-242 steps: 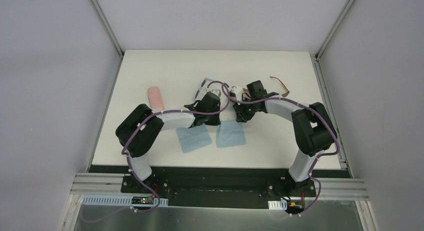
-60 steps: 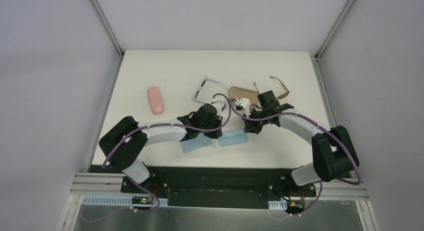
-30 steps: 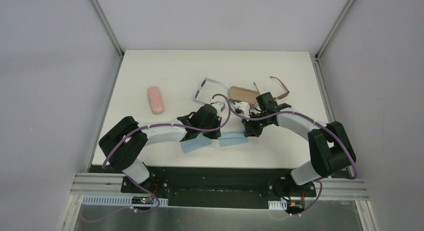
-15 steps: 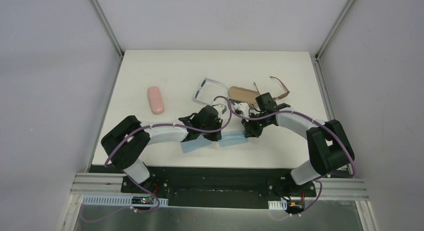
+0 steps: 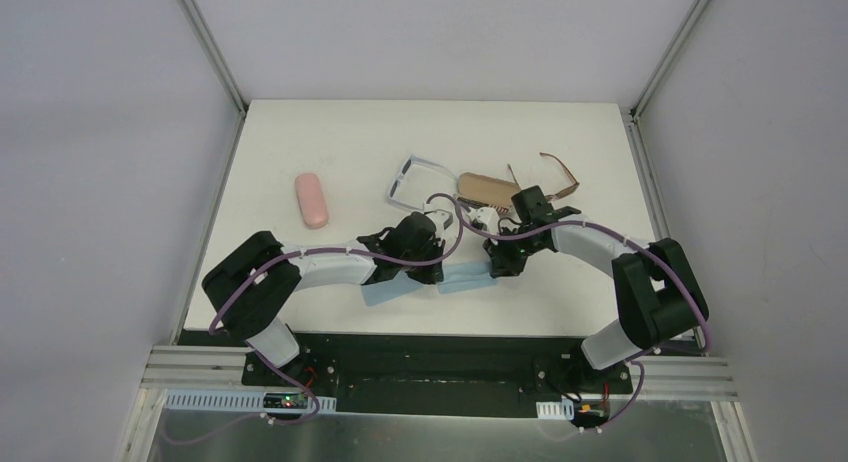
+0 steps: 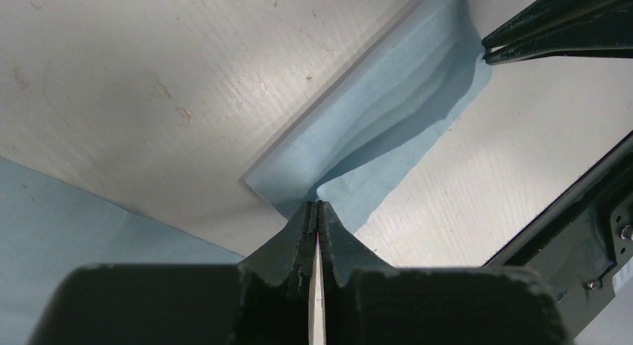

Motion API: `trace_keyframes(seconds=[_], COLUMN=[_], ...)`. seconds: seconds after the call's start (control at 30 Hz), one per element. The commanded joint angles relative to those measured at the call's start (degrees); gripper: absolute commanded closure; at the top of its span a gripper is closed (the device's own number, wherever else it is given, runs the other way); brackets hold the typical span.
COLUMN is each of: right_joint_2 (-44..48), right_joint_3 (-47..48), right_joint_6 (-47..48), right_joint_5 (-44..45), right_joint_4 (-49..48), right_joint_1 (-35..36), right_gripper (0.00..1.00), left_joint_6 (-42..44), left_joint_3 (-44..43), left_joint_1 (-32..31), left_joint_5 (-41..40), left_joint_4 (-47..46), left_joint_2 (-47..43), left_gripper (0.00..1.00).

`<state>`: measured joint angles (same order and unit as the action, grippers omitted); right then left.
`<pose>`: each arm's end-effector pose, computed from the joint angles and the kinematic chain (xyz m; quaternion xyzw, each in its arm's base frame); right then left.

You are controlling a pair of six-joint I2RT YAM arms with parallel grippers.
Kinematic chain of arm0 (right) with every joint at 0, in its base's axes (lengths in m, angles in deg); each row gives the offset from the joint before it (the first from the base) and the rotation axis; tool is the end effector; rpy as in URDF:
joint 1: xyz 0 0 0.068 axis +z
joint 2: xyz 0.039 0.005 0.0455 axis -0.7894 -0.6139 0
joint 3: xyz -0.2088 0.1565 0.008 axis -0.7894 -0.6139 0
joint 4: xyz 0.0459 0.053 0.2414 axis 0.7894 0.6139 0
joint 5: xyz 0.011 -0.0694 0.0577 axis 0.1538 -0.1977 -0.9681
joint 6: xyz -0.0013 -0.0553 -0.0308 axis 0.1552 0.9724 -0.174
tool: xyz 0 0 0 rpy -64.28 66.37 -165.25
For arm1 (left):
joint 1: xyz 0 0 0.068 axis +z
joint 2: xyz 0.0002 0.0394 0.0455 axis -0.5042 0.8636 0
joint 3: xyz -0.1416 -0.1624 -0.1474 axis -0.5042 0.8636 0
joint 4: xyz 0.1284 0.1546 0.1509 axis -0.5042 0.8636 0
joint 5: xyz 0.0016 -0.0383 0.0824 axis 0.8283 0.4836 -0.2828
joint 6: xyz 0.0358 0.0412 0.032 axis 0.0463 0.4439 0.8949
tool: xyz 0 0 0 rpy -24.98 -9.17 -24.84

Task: Organize the sunglasses
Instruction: Fold the glasses cleaning cloth at the center of the board.

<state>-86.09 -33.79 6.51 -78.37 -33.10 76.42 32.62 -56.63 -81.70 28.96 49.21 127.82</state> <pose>0.2280 0.1314 0.1471 -0.5314 0.7873 0.2548 0.1810 0.1919 -0.2512 0.1460 0.2160 0.9025 -0.2827 0.2426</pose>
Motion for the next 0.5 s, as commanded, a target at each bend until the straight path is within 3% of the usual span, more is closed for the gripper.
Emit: trace_keyframes(seconds=[0.0,0.3,0.47], right_joint_2=[-0.06,3.60,4.58], right_joint_3=[1.08,3.55,5.19], right_joint_6=[2.15,3.75,5.08], right_joint_5=[-2.92,-5.74,-5.49], right_joint_4=[1.96,5.24,5.43], right_joint_1=[-0.75,-4.31,-4.33], right_gripper=[0.90,0.84,0.81], left_joint_6=[-0.86,-0.73,3.50], left_joint_3=[0.54,1.22,-0.67], left_joint_1=[-0.45,-0.46,1.44], left_joint_5=[0.75,-1.47,-3.98], left_joint_4=[-2.36,-0.50,2.37], left_joint_2=[-1.62,-10.39,-9.46], left_gripper=[0.92,0.60,0.56])
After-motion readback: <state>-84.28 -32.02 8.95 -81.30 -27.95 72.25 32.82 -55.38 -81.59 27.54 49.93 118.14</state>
